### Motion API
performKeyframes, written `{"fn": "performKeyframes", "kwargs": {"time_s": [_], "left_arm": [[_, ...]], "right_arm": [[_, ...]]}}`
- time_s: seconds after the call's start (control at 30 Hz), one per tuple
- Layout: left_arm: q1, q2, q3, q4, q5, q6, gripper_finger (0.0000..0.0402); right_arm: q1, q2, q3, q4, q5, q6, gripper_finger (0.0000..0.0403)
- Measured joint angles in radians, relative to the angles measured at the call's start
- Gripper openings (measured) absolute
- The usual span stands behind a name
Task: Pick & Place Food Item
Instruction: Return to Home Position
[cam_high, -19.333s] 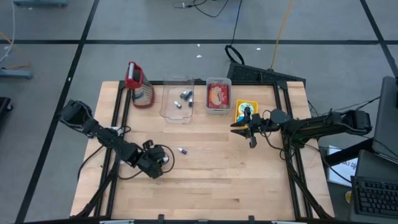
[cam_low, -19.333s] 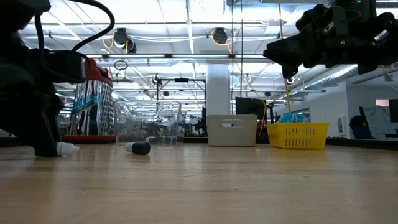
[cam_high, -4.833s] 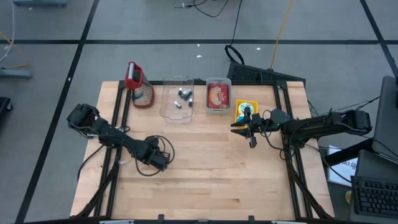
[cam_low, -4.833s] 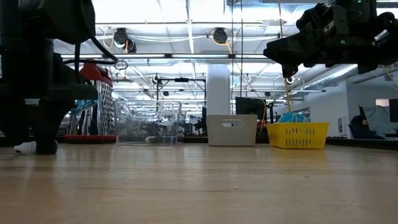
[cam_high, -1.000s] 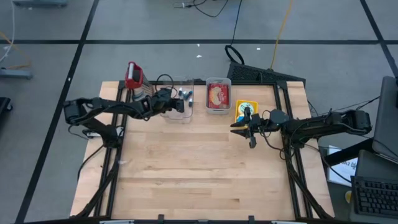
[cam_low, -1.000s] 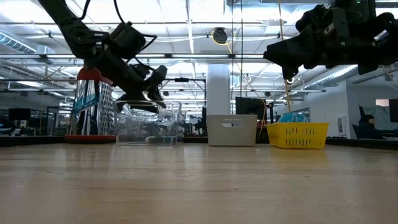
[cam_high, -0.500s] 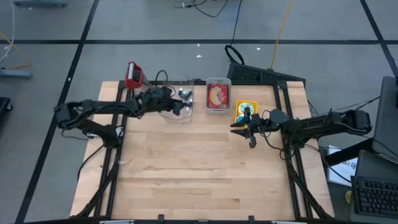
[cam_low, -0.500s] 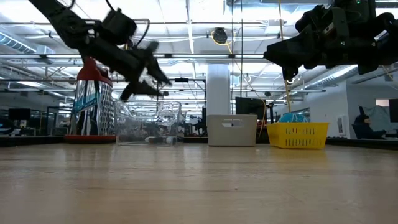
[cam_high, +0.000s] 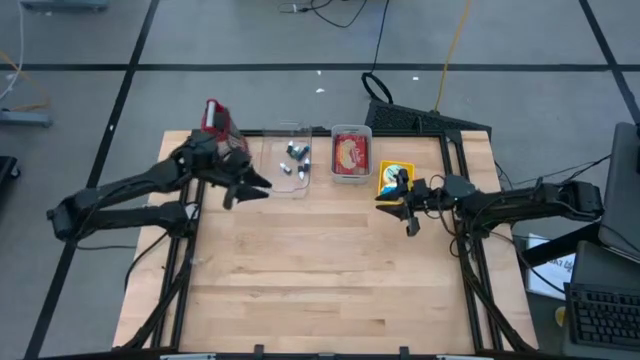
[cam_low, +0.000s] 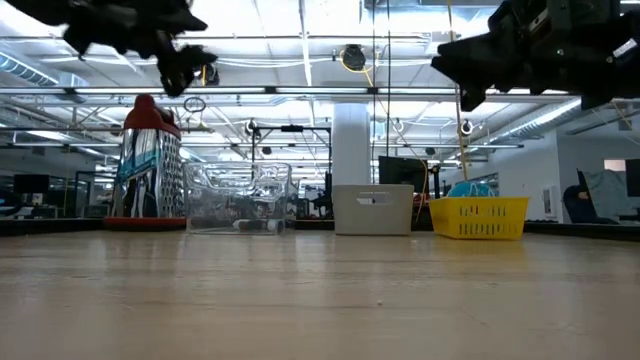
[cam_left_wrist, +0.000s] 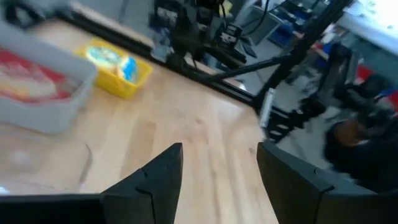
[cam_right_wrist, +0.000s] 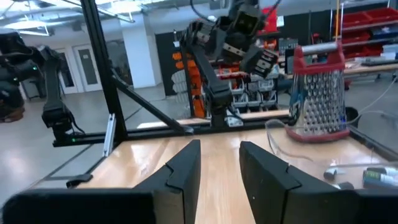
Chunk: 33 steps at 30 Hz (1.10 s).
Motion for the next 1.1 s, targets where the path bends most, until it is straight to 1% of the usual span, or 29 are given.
{"fn": "performKeyframes", "kwargs": {"time_s": [0.2,0.27,0.37,0.53,0.63,0.8,0.93,1.0,1.1], "left_arm": [[-0.111,-0.203,0.0,-0.095,-0.252,0.094,0.0209],[-0.158,-0.255,-0.018,-0.092,-0.314,0.108,0.0209],[-0.229,-0.326,-0.076,-0.067,-0.384,0.124,0.0209],[-0.336,-0.439,-0.208,-0.046,-0.523,0.111,0.0209],[-0.389,-0.497,-0.289,0.028,-0.544,0.103,0.0209],[-0.472,-0.573,-0.406,0.185,-0.553,0.163,0.0209],[-0.518,-0.61,-0.446,0.191,-0.616,0.166,0.0209],[-0.538,-0.625,-0.446,0.167,-0.646,0.159,0.0209],[-0.566,-0.664,-0.446,0.151,-0.651,0.176,0.0209]], "right_arm": [[-0.03,-0.136,0.0,-0.127,0.003,0.016,0.01],[-0.045,-0.184,0.0,-0.175,0.004,0.032,0.01],[-0.063,-0.247,0.0,-0.232,0.004,0.038,0.01],[-0.079,-0.352,0.0,-0.316,0.004,0.038,0.01],[-0.079,-0.413,0.0,-0.363,0.004,0.037,0.01],[-0.079,-0.496,0.0,-0.411,0.004,0.038,0.01],[-0.079,-0.544,0.0,-0.457,0.011,0.03,0.01],[-0.079,-0.57,0.0,-0.5,0.046,0.013,0.01],[-0.079,-0.611,0.0,-0.575,0.127,0.007,0.01]]}}
